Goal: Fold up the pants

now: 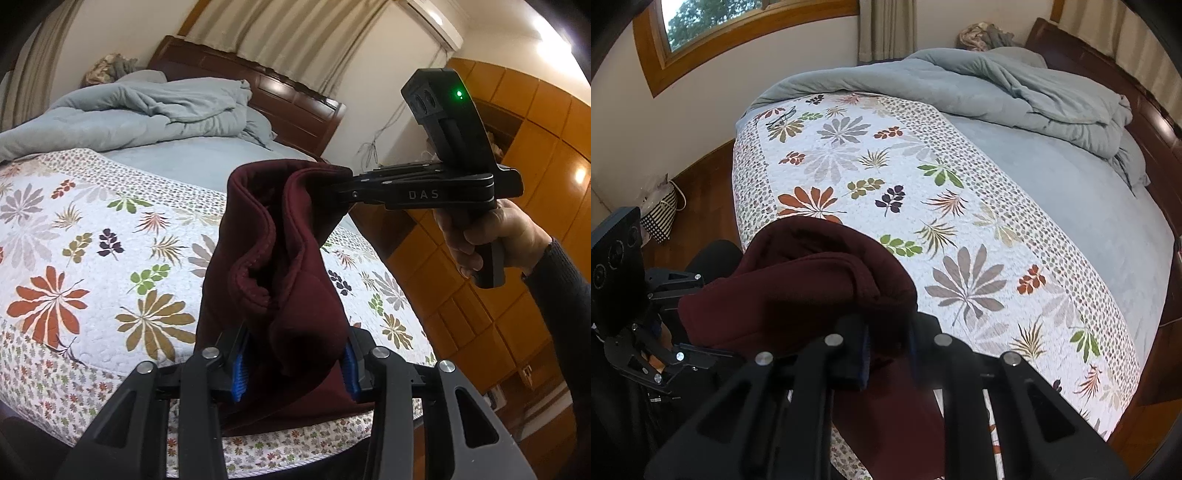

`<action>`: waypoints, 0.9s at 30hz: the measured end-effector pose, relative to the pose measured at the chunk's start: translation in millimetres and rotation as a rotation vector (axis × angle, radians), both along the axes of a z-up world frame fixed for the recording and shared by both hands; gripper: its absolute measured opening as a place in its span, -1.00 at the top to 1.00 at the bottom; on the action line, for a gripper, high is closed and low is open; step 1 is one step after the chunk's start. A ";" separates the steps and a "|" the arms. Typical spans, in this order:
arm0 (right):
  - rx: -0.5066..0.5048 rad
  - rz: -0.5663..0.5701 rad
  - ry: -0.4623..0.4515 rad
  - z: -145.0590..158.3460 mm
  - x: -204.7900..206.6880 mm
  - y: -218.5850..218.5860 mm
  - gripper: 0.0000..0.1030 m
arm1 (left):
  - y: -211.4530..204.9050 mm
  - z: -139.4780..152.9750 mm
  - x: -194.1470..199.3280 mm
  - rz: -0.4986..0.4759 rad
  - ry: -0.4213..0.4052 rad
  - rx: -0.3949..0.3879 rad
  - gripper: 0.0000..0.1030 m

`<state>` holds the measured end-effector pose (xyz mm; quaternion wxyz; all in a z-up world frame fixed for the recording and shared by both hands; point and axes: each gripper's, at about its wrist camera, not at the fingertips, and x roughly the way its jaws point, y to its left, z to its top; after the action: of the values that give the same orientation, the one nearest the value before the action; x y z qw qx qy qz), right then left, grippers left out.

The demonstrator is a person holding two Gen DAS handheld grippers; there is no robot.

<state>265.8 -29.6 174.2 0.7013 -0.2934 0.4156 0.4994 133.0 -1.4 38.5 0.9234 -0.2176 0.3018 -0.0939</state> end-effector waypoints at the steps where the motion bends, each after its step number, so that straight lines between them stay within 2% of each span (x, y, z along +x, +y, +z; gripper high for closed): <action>1: 0.003 -0.005 0.000 -0.6 0.2 -5.1 0.73 | -4.1 0.7 1.0 -0.007 -0.001 0.005 0.23; 13: 0.030 -0.068 0.000 -8.0 4.7 -68.0 0.74 | -58.0 1.5 12.7 -0.107 0.004 0.079 0.23; 27: 0.051 -0.139 0.024 -38.5 18.7 -132.3 0.75 | -113.4 -16.4 31.6 -0.206 0.031 0.126 0.23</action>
<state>284.5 -161.9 135.7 0.7364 -0.2400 0.4304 0.4636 164.6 -114.7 22.2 0.9160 -0.1282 0.3420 -0.1658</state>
